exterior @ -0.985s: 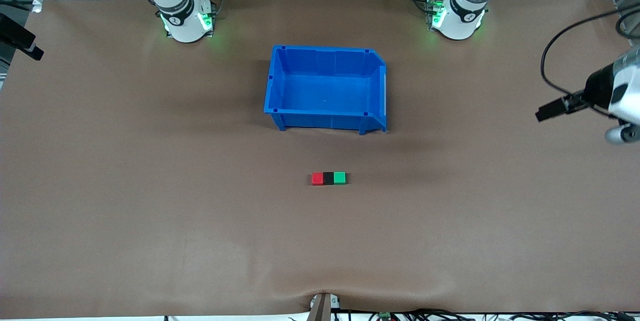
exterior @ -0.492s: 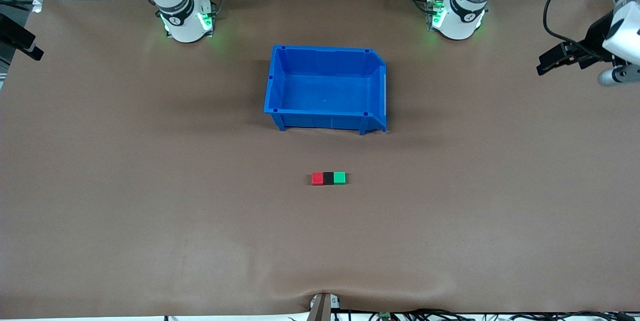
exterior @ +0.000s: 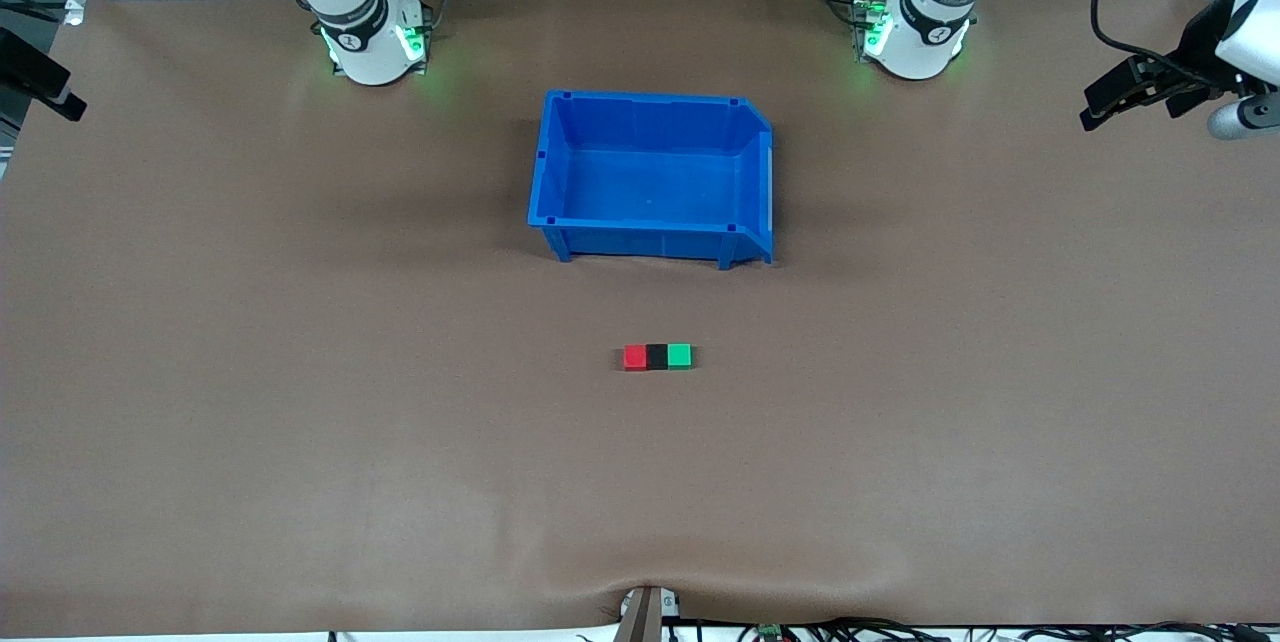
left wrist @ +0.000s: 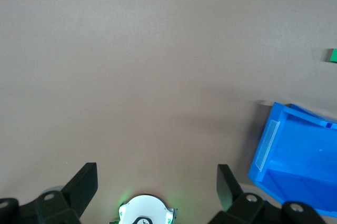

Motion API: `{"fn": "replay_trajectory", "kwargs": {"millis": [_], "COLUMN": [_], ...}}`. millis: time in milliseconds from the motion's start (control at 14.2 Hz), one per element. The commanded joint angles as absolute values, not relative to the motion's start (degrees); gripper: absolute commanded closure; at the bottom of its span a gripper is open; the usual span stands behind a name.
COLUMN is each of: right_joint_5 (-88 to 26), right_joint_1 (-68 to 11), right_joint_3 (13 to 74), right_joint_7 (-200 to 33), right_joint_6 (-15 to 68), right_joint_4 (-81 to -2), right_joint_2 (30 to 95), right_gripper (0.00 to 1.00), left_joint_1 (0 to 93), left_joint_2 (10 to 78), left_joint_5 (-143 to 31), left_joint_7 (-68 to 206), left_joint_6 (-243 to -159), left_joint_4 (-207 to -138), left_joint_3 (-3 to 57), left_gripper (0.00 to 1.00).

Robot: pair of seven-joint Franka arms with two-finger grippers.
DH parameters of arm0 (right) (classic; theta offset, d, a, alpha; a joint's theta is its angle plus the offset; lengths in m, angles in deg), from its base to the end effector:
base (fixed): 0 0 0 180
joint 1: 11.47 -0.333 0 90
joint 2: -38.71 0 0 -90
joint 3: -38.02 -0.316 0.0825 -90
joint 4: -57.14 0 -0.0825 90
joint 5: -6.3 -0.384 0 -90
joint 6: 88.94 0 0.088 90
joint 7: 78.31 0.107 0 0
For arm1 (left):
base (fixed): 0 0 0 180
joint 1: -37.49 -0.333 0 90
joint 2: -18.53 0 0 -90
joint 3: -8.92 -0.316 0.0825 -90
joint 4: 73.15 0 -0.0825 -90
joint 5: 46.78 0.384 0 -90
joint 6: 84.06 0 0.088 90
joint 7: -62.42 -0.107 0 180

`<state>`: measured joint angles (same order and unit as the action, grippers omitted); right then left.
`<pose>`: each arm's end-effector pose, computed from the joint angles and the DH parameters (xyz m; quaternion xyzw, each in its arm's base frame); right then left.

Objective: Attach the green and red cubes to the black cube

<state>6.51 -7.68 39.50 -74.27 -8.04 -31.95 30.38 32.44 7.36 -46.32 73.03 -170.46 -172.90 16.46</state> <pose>0.4877 -0.0466 0.6939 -0.9967 0.0813 -0.0012 0.0000 0.4852 -0.0268 0.6398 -0.9970 -0.0724 0.0178 0.0189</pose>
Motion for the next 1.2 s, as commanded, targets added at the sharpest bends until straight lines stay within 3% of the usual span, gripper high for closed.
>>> {"fn": "replay_trajectory", "kwargs": {"millis": [0, 1126], "right_joint_5": [6.65, 6.65], "right_joint_1": [-6.99, -6.46], "right_joint_3": [38.89, 38.89], "right_joint_7": [-74.44, -74.44], "right_joint_6": [-7.73, -7.73], "right_joint_4": [-32.07, -32.16], "right_joint_2": [30.19, 30.19], "right_gripper": [0.00, 0.00], "left_joint_1": [31.51, 32.13], "left_joint_2": [7.62, 10.88], "left_joint_5": [-45.64, -45.46], "left_joint_7": [72.00, 72.09], "left_joint_6": [-170.37, -168.09], "left_joint_4": [-170.97, -167.37], "left_joint_3": [17.00, 17.27], "left_gripper": [0.00, 0.00]}}
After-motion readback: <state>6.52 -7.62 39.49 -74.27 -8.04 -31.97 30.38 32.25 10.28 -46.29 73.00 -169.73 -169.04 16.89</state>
